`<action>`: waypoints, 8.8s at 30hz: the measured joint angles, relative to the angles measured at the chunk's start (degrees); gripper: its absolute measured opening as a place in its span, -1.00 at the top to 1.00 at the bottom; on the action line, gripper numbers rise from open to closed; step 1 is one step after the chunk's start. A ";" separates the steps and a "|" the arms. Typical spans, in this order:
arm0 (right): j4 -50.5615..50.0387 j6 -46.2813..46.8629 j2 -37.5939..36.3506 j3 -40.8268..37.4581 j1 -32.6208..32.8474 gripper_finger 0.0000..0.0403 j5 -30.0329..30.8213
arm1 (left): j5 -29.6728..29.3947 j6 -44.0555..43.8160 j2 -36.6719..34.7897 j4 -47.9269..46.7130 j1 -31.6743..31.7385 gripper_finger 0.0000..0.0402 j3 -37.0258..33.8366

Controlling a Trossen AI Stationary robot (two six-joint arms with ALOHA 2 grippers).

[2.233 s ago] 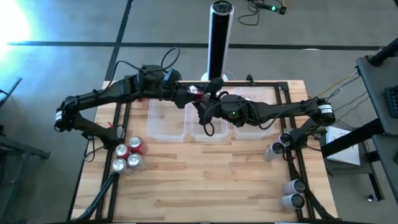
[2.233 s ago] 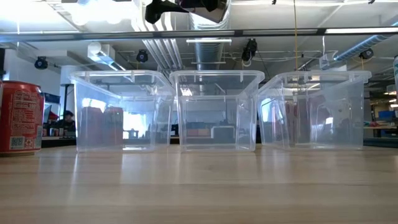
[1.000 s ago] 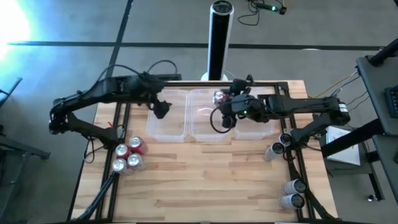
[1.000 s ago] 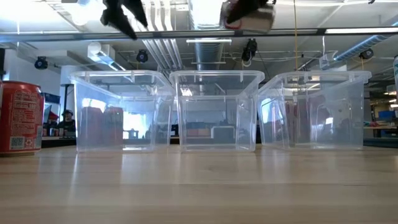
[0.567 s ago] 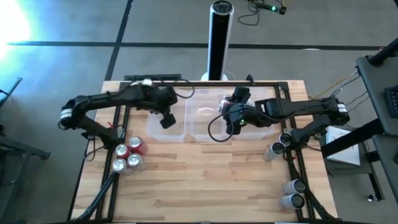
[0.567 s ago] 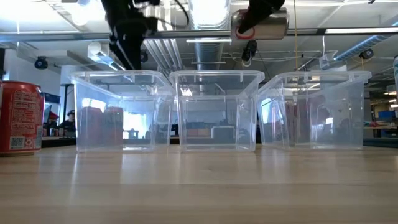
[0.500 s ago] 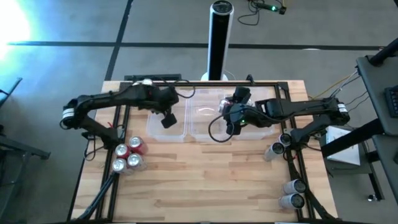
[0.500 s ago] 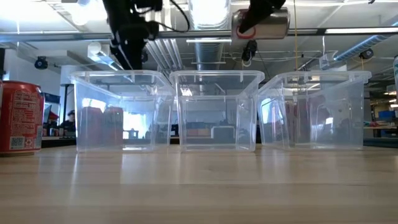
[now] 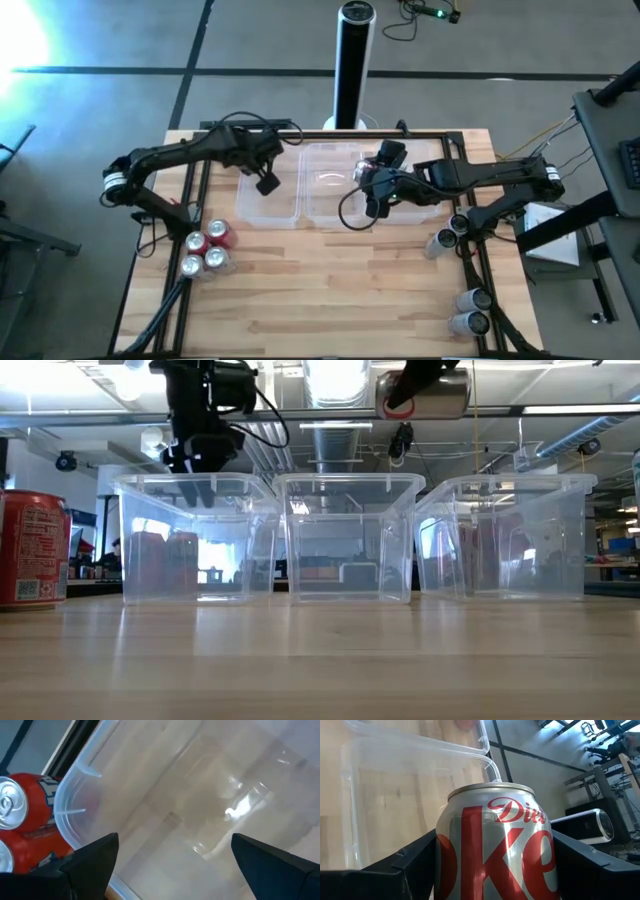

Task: Sort soda cans
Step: Put the top red-silver soda can into the right transparent bin

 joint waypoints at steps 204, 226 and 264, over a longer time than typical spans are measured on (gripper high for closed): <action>-29.47 15.37 -8.37 7.05 -7.32 -0.45 -20.71 | 12.41 15.74 -19.02 97.22 -33.95 -0.78 -34.69; -19.48 0.28 -8.41 -16.87 -26.86 -0.46 -26.40 | 12.16 16.48 -27.82 103.81 -36.44 -0.78 -44.81; -2.26 -3.86 -7.63 -31.88 -35.15 -0.64 -30.12 | 12.05 17.16 -27.21 102.84 -36.42 -0.78 -44.85</action>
